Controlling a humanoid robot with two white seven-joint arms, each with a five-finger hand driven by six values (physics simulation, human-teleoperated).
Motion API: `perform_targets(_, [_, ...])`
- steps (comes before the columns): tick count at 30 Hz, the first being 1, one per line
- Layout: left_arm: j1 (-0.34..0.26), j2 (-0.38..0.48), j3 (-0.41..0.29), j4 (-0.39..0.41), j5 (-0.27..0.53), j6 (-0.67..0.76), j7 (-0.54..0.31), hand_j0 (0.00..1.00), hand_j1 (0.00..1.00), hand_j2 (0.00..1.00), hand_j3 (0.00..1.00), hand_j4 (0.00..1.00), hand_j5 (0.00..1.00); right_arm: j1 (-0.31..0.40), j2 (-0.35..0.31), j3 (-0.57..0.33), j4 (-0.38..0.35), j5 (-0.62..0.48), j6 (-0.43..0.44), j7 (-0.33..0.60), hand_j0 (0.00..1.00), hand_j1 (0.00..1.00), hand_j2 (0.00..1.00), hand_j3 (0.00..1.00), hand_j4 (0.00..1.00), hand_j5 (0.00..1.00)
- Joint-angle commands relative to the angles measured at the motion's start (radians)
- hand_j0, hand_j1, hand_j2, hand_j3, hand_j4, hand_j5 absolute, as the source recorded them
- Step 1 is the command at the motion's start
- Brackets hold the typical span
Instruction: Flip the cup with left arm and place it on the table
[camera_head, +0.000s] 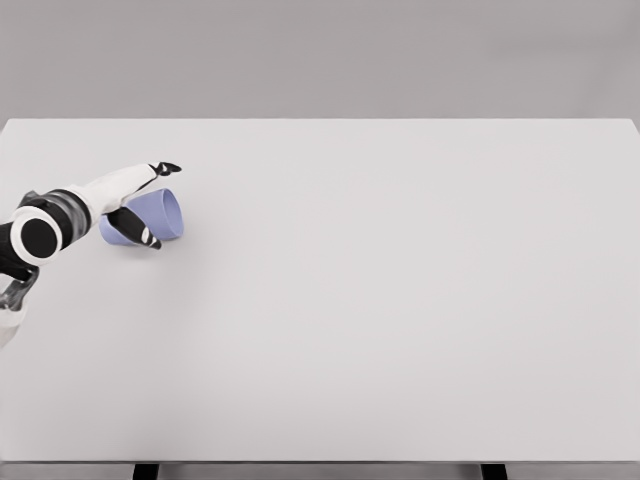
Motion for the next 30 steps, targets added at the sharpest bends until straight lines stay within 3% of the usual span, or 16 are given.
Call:
perform_targets(1, [0.0,-0.005,-0.001,0.001,-0.011,-0.003,0.0,1.0,1.0,1.0,1.0,1.0,1.0,0.0,0.0,0.001,0.0,0.0,0.0,0.0,1.0,1.0,1.0,1.0,1.0,1.0])
perform_targets(22, [-0.009,-0.022,-0.016,0.096,-0.028,-0.011,0.0,1.0,1.0,1.0,1.0,1.0,1.0,0.0,0.0,-0.001,0.0,0.0,0.001,0.0,1.0,1.0,1.0,1.0,1.0,1.0])
perform_targets(30, [-0.011,-0.023,-0.016,0.096,-0.028,-0.009,0.0,0.82,0.82,0.82,0.82,0.82,0.82,0.0,0.0,0.001,0.0,0.0,0.0,0.0,1.0,1.0,1.0,1.0,1.0,1.0])
